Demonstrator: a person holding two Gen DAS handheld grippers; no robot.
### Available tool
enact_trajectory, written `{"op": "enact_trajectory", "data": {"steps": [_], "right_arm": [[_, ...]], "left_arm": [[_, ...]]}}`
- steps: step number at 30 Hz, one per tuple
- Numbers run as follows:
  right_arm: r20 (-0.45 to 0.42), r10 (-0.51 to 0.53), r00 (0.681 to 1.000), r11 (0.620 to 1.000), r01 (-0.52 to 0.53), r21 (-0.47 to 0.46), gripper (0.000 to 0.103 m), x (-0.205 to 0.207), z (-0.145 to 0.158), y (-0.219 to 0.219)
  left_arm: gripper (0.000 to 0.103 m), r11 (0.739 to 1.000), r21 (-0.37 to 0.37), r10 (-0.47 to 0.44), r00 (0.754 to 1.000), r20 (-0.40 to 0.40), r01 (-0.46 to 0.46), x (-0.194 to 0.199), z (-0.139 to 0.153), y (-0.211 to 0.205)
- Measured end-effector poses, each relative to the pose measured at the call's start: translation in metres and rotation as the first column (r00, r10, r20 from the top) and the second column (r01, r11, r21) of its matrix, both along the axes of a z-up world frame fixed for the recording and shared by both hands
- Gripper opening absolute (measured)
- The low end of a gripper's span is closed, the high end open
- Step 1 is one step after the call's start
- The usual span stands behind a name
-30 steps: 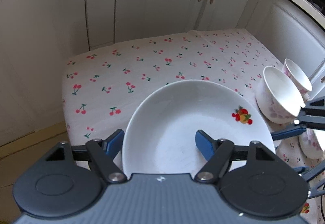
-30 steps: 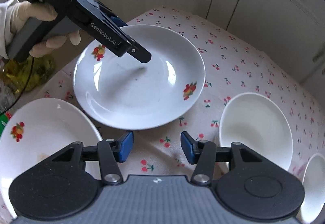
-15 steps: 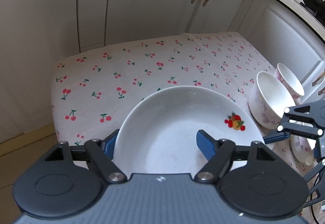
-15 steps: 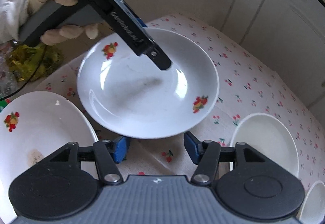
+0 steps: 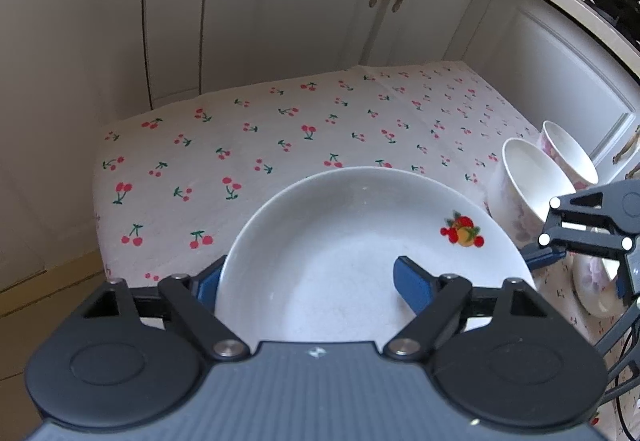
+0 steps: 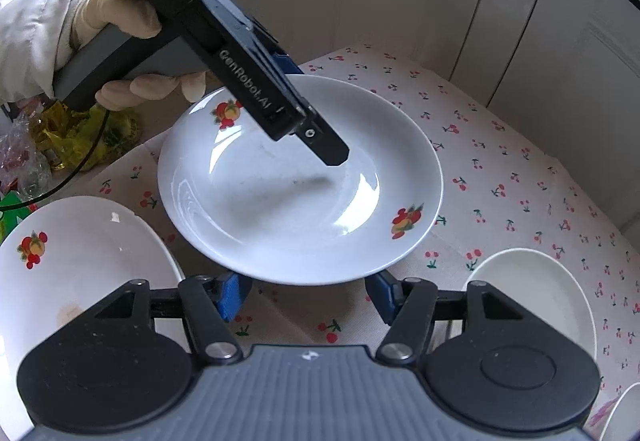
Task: Organize plates and bowls
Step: 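Lift the fruit-decal plate off the cloth with both grippers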
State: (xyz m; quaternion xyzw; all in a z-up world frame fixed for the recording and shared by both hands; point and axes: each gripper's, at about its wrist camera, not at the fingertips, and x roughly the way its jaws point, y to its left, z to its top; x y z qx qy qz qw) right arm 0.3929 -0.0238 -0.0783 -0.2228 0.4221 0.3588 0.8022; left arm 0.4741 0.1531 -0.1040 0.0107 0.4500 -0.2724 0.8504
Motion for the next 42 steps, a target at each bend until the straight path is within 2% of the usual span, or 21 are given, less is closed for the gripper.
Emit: {"op": "enact_trajectory", "data": {"steps": [5,18,34,42], "right_arm": [[0.015,-0.002,1.000,1.000,0.002,-0.009,0.067,-0.002,-0.002,0.001],[0.036,-0.009,0.999,1.000,0.008,0.012,0.067,-0.003,0.008,-0.003],[0.086,-0.012,0.996,0.999,0.009,0.040,0.067,-0.021,0.040,-0.009],[0.113,-0.004,0.994,0.999,-0.002,0.051,0.067,-0.040,0.054,-0.017]], "left_arm": [[0.083,1.000,-0.009,-0.001,1.000,-0.005,0.001,-0.001,0.002,0.002],[0.072,1.000,0.013,0.005,1.000,0.011,-0.005,-0.003,0.016,0.004],[0.072,1.000,0.016,0.018,0.997,0.069,-0.019,-0.026,0.056,0.002],[0.072,0.999,0.026,0.020,0.995,0.101,-0.023,-0.053,0.078,-0.004]]}}
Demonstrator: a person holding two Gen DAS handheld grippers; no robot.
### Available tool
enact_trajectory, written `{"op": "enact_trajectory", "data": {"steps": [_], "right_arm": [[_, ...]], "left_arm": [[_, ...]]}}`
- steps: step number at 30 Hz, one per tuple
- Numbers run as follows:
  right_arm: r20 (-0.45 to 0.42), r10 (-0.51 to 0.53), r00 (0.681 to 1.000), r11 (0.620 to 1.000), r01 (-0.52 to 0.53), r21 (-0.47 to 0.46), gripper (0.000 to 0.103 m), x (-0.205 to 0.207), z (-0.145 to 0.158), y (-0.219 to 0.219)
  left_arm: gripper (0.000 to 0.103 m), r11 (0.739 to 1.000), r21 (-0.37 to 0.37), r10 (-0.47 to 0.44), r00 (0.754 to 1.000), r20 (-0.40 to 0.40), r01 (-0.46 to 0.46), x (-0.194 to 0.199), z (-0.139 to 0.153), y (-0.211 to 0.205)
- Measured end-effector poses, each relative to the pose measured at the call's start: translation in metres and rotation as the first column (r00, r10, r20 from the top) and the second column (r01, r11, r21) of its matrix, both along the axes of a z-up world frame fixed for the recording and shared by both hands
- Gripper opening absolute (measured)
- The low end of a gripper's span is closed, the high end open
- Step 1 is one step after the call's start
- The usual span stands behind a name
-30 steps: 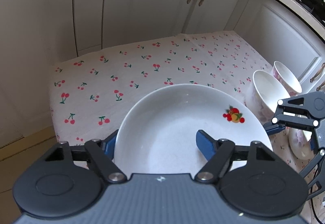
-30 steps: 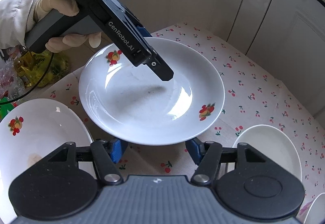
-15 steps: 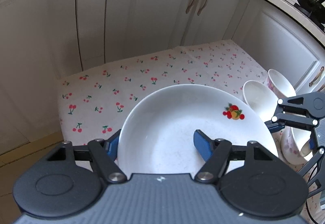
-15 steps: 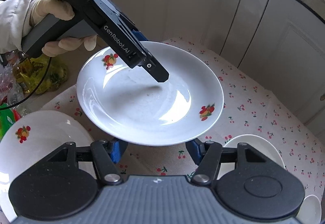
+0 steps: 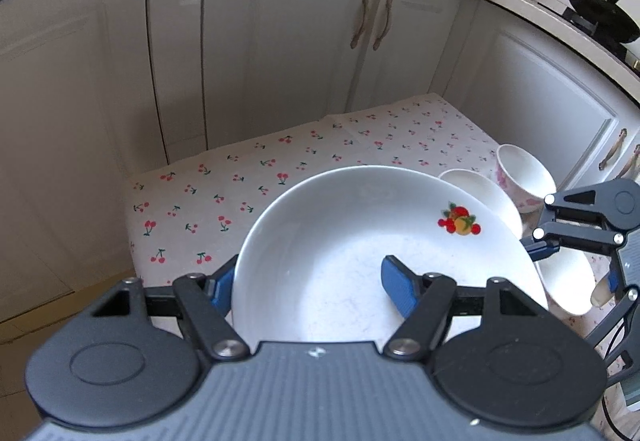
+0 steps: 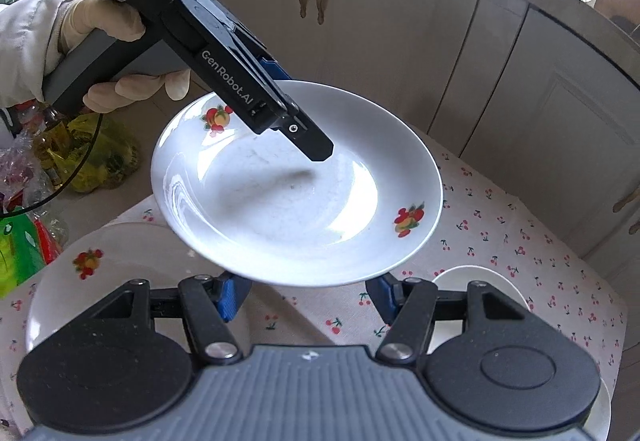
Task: Organize plates and bowls
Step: 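Lift the fruit-decal plate off the cloth with both grippers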
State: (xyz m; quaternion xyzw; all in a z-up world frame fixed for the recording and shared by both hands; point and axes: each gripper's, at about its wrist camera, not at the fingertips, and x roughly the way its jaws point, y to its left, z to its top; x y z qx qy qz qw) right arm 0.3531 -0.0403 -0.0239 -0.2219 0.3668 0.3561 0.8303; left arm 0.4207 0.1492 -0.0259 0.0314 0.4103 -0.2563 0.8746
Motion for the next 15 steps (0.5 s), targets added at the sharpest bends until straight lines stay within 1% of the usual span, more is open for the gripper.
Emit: {"op": "enact_trajectory", "data": {"steps": [8,15], "right_arm": [[0.003,0.018,1.000,1.000,-0.018,0.006,0.067,-0.031,0.005,-0.008],[-0.016,0.028,0.999,0.999,-0.028,0.018,0.067,-0.065,0.001,-0.011]], "left_arm": [[0.072,1.000,-0.007,0.013,1.000,0.010,-0.013,-0.040,0.011,-0.004],[0.072,1.000,-0.006,0.025,1.000,0.011,-0.025,-0.079,0.011,-0.008]]}}
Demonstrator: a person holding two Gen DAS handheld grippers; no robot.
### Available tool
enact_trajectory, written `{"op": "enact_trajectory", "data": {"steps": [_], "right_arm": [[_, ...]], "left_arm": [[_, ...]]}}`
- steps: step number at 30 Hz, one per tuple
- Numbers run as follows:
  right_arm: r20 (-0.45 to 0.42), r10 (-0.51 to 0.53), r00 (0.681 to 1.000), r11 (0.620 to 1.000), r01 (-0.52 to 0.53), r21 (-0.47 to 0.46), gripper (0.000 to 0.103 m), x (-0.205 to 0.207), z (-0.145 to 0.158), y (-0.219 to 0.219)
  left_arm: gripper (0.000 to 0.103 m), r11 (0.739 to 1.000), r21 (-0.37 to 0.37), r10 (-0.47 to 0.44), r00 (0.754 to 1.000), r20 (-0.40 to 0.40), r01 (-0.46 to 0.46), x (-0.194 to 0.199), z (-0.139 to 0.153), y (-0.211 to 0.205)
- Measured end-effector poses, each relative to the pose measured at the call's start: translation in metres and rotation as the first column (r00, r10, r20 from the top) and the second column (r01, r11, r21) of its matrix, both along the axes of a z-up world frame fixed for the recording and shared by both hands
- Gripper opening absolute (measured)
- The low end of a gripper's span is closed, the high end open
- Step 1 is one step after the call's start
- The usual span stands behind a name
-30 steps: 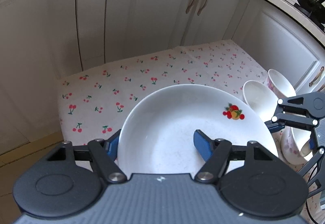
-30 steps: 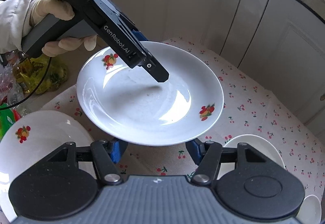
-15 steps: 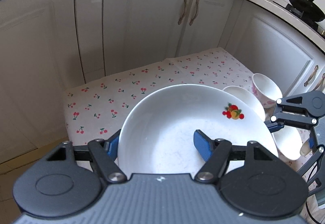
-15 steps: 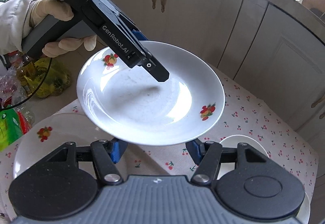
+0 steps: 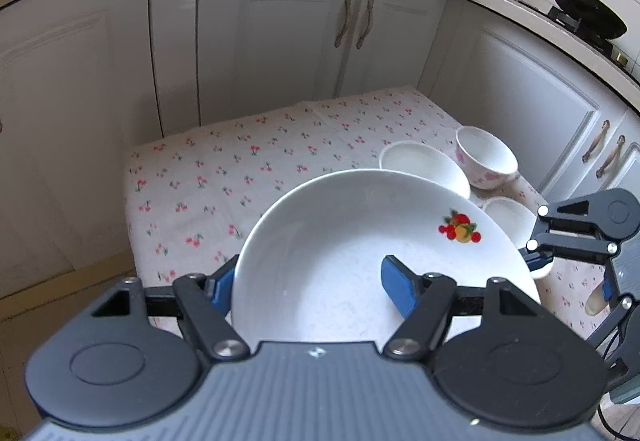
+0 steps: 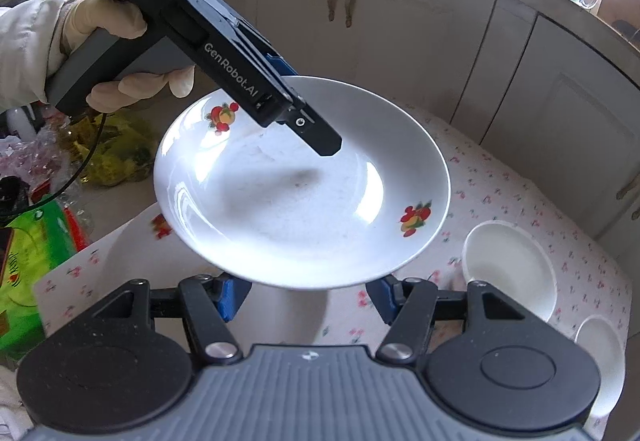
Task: Organize plates and bowls
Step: 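Carry the plate over the plate stack and lower it on with both grippers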
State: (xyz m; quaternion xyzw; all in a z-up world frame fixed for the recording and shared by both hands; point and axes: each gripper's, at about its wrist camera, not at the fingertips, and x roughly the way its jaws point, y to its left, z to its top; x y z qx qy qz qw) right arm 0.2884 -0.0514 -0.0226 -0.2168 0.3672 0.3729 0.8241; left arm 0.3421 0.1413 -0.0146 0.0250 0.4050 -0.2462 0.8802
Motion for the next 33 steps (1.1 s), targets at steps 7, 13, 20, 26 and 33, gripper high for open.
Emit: {"op": "enact_trajectory", "data": {"steps": [7,13,20,26,33], "right_arm": [[-0.045,0.006,0.999,1.000,-0.005,0.013,0.067,-0.026,-0.014,-0.003],[-0.073,0.021,0.997,1.000,-0.020,0.013,0.067,-0.044,-0.027,-0.003],[-0.086,0.031,0.996,0.999,-0.031,-0.006,0.067,-0.065,-0.036,-0.004],[-0.090,0.021,0.996,1.000,-0.022,-0.008,0.067,-0.073,-0.036,-0.005],[-0.111,-0.005,0.994,1.000,0.003,-0.022,0.068,-0.073,-0.036,-0.006]], "left_arm": [[0.072,1.000,0.013,0.008,1.000,-0.001,-0.008,-0.041,-0.006,-0.004],[0.072,0.999,0.005,0.032,0.999,-0.022,-0.032,-0.067,-0.017,-0.004],[0.072,0.999,-0.002,0.041,0.998,-0.050,-0.041,-0.083,-0.032,-0.004],[0.072,0.999,0.010,0.047,0.997,-0.066,-0.046,-0.084,-0.042,-0.007],[0.072,0.999,0.022,0.033,0.996,-0.081,-0.031,-0.081,-0.051,-0.011]]}}
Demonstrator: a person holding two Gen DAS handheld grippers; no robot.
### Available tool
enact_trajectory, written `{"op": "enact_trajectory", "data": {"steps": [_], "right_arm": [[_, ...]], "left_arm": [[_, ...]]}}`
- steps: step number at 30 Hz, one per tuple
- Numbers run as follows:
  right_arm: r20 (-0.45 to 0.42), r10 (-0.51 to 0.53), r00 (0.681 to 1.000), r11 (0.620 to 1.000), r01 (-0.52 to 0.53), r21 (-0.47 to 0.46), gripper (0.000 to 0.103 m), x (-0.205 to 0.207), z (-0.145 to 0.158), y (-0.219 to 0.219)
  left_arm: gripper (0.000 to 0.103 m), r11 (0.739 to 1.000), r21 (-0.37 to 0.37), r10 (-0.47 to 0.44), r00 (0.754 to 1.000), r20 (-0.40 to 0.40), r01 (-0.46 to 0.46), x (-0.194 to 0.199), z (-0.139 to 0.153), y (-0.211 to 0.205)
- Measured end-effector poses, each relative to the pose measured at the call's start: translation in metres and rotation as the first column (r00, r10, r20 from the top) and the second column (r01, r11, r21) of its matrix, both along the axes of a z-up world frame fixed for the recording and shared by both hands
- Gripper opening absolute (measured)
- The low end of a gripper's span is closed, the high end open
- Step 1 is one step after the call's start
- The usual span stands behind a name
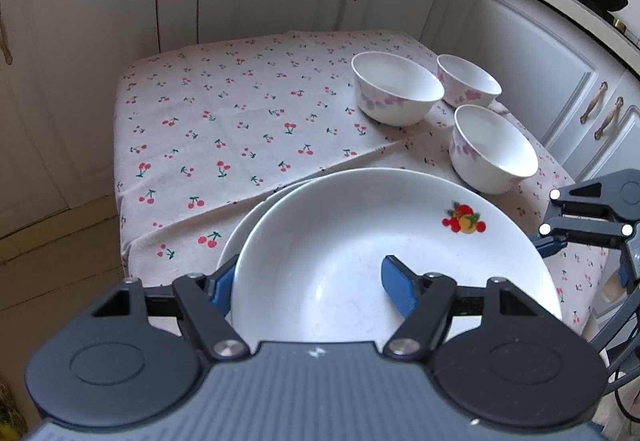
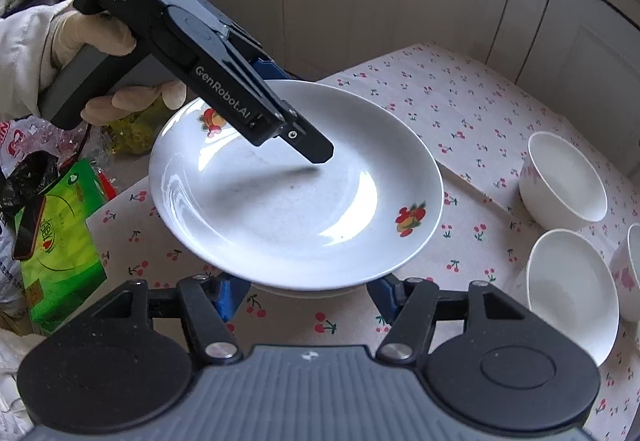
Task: Organize plates and bowls
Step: 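Carry the plate over the plate stack and lower it on with both grippers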
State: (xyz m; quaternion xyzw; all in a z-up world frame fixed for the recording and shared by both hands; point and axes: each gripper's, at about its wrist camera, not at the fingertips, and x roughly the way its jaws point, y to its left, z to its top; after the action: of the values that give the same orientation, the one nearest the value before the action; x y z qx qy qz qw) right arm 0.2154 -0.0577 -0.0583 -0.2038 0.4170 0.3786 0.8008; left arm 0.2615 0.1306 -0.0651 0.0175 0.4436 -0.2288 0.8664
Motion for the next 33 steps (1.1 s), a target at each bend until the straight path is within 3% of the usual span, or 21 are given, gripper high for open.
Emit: {"op": "enact_trajectory", "data": {"steps": [10,33], "right_arm": [[-0.029,-0.018,0.999,0.999,0.017,-0.027,0.069,-0.0030,-0.0053,-0.0010],[-0.054,-0.027,0.998,0.999,0.028,0.015,0.073,-0.0024,-0.0051,-0.0035]], "left_arm": [[0.073,1.000,0.005,-0.027,0.999,-0.021,0.027,0.0039,-0.0105,-0.0058],[0.079,0.997,0.046,-0.059,0.997,-0.055,0.062,0.0037,-0.0031,-0.0048]]}}
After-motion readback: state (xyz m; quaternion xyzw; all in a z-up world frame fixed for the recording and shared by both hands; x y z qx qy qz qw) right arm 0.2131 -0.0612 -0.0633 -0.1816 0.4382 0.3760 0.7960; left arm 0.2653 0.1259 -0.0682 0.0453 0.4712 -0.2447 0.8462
